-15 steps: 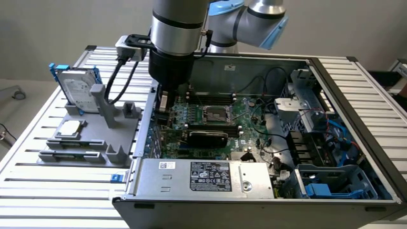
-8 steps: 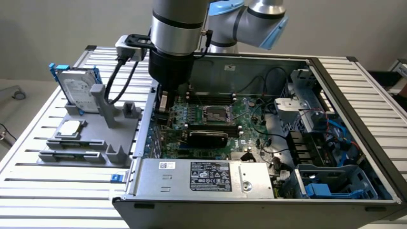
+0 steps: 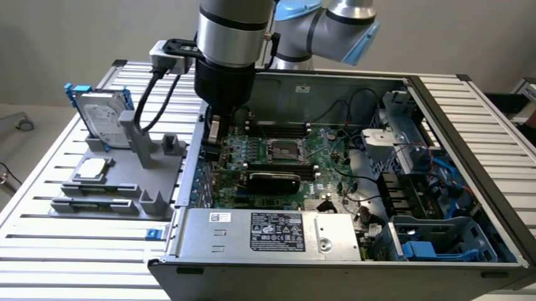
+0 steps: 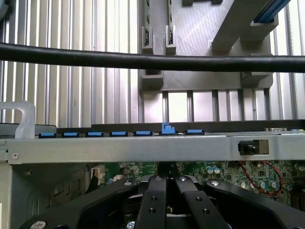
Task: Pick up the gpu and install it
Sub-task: 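Insert the gpu into the slot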
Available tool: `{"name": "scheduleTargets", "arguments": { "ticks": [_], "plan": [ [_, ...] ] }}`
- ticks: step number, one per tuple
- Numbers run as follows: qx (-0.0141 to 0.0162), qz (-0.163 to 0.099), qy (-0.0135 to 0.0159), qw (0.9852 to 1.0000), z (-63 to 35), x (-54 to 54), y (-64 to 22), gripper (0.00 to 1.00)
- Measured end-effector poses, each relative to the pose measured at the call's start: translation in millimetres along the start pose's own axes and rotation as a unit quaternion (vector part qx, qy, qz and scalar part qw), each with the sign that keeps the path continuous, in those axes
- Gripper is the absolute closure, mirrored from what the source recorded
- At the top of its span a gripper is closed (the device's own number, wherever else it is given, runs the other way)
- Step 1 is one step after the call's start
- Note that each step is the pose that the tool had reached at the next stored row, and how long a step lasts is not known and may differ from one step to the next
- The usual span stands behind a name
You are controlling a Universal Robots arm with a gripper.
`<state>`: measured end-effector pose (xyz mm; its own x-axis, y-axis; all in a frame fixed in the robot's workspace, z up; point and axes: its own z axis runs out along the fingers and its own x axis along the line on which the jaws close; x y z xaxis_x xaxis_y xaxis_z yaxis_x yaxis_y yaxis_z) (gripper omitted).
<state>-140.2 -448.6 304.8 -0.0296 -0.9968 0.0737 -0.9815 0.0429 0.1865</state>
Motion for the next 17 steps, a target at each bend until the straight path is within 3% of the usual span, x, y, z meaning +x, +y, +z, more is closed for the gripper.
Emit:
{"name": "scheduleTargets", "arguments": {
  "ticks": [17],
  "plan": [
    [0.0015, 0.0, 0.0016, 1.0, 1.8, 0.0, 0.8, 0.87]
  ]
}}
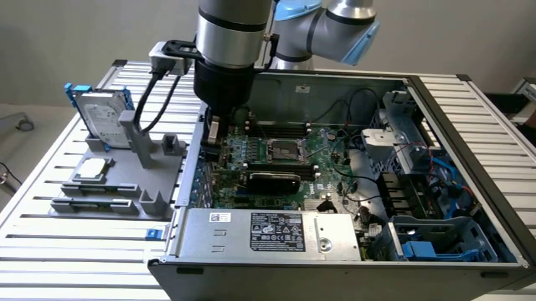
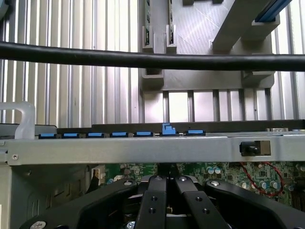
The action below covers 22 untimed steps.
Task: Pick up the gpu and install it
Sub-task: 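Insert the gpu into the slot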
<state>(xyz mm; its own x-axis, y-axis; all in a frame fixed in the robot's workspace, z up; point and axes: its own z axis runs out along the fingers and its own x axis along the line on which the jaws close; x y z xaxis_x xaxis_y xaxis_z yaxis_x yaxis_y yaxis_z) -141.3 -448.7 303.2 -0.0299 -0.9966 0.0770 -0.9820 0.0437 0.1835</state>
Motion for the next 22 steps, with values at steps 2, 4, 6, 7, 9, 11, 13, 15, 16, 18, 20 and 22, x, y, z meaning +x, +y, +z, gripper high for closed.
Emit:
{"name": "scheduleTargets", "arguments": {
  "ticks": [2, 4, 6, 7, 9, 11, 13, 15, 16, 18, 20, 22],
  "plan": [
    [0.0003, 0.0, 0.0001, 1.0, 0.6, 0.0, -0.1, 0.87],
    [0.0008, 0.0, 0.0002, 1.0, 0.9, -0.1, -0.2, 0.87],
    [0.0019, 0.0, 0.0, 1.0, 1.0, -0.1, -0.2, 0.87],
    [0.0028, 0.0, 0.0, 1.0, 1.2, -0.1, -0.2, 0.87],
    [0.0044, 0.0, -0.0001, 1.0, 1.3, -0.1, -0.3, 0.87],
    [0.0057, 0.0, -0.0002, 1.0, 1.5, -0.2, -0.3, 0.87],
    [0.0059, 0.0, -0.0003, 1.0, 1.5, -0.2, -0.3, 0.87],
    [0.0059, 0.0, -0.0003, 1.0, 1.5, -0.2, -0.2, 0.87],
    [0.006, 0.0, -0.0003, 1.0, 1.5, -0.2, -0.1, 0.87],
    [0.0059, 0.0, -0.0003, 1.0, 1.6, -0.2, 0.3, 0.87],
    [0.0056, 0.0, -0.0002, 1.0, 1.7, 0.4, 0.8, 0.87],
    [0.0055, 0.0, -0.0003, 1.0, 1.9, 2.8, 0.9, 0.87]
  ]
}}
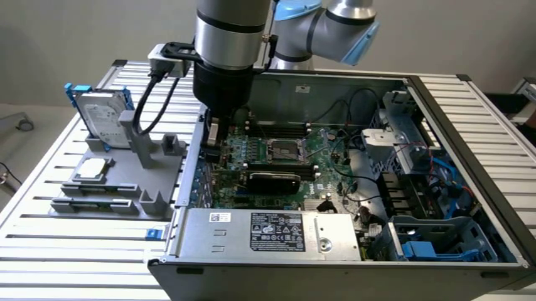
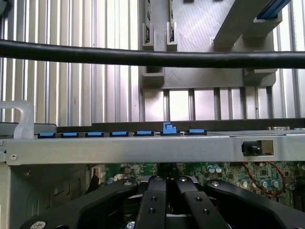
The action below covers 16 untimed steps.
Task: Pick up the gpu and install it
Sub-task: 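Insert the gpu into the slot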
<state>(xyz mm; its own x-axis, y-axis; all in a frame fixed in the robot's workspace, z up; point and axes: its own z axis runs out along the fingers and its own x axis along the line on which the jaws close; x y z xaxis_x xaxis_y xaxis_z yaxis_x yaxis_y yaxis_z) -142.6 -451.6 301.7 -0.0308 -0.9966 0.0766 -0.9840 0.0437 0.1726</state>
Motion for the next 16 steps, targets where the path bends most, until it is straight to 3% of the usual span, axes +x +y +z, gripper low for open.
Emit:
{"name": "scheduleTargets", "arguments": {
  "ticks": [10, 16],
  "plan": [
    [-0.0001, 0.0, 0.001, 1.0, -1.3, 7.4, -0.1, 0.87],
    [-0.0003, 0.001, 0.0043, 1.0, -1.6, 9.4, -0.8, 0.87]
  ]
}}
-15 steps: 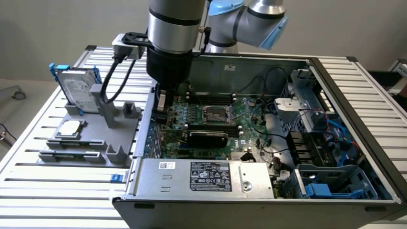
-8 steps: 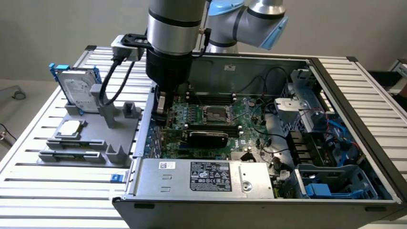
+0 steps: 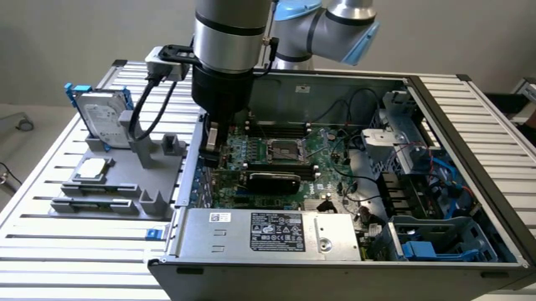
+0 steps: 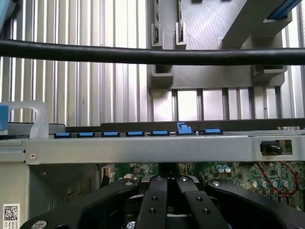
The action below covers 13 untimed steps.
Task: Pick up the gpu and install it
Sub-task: 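Insert the gpu into the slot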
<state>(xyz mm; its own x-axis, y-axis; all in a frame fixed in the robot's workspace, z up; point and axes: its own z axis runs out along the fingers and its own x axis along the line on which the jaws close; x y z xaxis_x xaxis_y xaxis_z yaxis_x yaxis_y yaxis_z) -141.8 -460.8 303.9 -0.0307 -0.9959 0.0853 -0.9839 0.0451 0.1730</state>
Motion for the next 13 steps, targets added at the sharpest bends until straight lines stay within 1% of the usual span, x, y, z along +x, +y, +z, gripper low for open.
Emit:
{"name": "scheduleTargets", "arguments": {
  "ticks": [3, 5, 7, 13],
  "plan": [
    [0.0, 0.0, 0.0026, 1.0, 0.8, -0.1, -1.7, 0.87],
    [0.0001, 0.001, 0.0037, 1.0, 1.9, -0.3, -2.0, 0.87],
    [0.0, 0.001, 0.0041, 1.0, 2.3, -0.6, -2.4, 0.87],
    [0.0001, 0.001, 0.004, 1.0, 2.2, -2.4, -4.1, 0.87]
  ]
}}
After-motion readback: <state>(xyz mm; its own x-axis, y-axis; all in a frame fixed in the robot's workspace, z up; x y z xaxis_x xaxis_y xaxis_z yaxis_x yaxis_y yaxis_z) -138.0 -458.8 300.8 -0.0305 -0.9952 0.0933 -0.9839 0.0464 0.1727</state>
